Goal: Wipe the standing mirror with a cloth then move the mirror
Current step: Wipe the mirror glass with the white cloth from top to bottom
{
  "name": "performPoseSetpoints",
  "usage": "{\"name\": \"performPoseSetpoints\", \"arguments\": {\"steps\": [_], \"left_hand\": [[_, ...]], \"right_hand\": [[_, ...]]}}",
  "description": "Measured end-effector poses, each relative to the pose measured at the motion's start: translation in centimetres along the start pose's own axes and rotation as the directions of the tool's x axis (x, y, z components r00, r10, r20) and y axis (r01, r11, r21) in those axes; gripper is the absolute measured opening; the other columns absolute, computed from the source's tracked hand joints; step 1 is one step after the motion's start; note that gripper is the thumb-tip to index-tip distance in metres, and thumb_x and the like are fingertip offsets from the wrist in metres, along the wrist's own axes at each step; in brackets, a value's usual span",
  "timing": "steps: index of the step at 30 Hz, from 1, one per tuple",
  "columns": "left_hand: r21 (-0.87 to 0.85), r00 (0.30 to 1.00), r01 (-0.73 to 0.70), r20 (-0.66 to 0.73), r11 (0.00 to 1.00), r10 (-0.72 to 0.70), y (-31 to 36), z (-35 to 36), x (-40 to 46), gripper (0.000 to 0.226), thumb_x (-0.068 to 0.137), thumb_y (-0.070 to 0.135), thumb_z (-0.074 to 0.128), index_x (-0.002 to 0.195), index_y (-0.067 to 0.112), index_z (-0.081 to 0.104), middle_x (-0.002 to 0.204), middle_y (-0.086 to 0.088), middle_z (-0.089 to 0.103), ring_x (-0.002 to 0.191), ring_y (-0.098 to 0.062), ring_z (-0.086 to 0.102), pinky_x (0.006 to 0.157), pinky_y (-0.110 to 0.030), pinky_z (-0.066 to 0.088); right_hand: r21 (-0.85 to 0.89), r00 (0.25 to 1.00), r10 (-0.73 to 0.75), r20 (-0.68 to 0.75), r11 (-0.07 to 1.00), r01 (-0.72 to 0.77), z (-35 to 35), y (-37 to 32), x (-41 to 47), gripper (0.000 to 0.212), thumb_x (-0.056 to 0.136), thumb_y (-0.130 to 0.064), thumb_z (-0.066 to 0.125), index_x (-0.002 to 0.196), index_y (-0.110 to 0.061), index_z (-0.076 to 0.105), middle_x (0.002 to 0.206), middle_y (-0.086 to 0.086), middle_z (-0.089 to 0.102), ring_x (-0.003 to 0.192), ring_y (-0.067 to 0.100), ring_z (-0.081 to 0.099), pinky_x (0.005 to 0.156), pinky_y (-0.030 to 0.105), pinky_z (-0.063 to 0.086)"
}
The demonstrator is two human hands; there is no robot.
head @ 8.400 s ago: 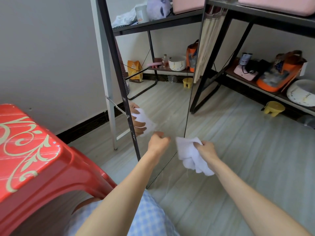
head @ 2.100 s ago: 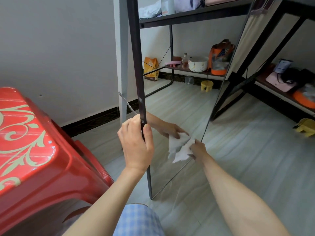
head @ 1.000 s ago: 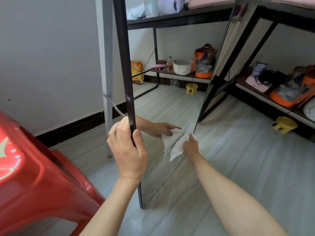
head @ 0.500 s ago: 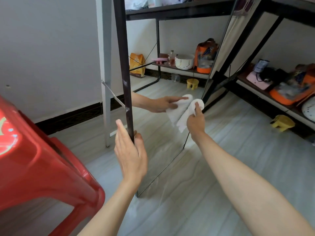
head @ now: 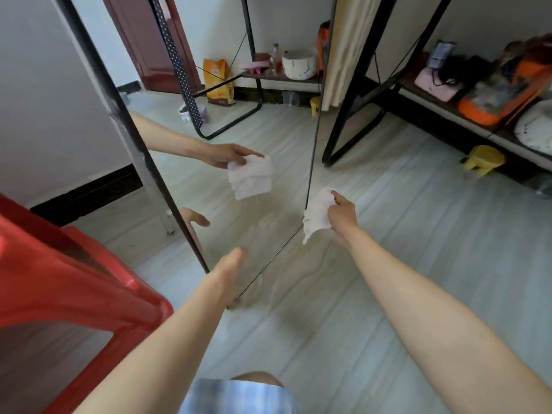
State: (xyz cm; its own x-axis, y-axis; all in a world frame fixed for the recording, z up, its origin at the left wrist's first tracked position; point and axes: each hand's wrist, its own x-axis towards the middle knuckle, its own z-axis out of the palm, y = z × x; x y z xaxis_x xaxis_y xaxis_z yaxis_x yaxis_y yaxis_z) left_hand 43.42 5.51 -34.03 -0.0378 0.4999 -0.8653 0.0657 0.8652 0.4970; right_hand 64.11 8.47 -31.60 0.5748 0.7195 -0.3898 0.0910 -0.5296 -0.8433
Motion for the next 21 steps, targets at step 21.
{"name": "performPoseSetpoints", "arguments": {"steps": [21], "left_hand": [[0.736, 0.495, -0.466, 0.676, -0.490, 0.545, 2.0, 9.5, 7.0, 0.031, 0.095, 0.023, 0.037, 0.121, 0.012, 0.049, 0.123, -0.007, 0.052, 0.117, -0.025, 0.046, 0.090, -0.035, 0.037]], "right_hand": [[0.089, 0.976, -0.118, -0.184, 0.987, 0.137, -0.2, 2.1, 3.1, 0.060, 0.088, 0.010, 0.024, 0.140, -0.016, 0.039, 0.148, 0.006, 0.038, 0.139, 0.018, 0.032, 0.115, 0.025, 0.025]]}}
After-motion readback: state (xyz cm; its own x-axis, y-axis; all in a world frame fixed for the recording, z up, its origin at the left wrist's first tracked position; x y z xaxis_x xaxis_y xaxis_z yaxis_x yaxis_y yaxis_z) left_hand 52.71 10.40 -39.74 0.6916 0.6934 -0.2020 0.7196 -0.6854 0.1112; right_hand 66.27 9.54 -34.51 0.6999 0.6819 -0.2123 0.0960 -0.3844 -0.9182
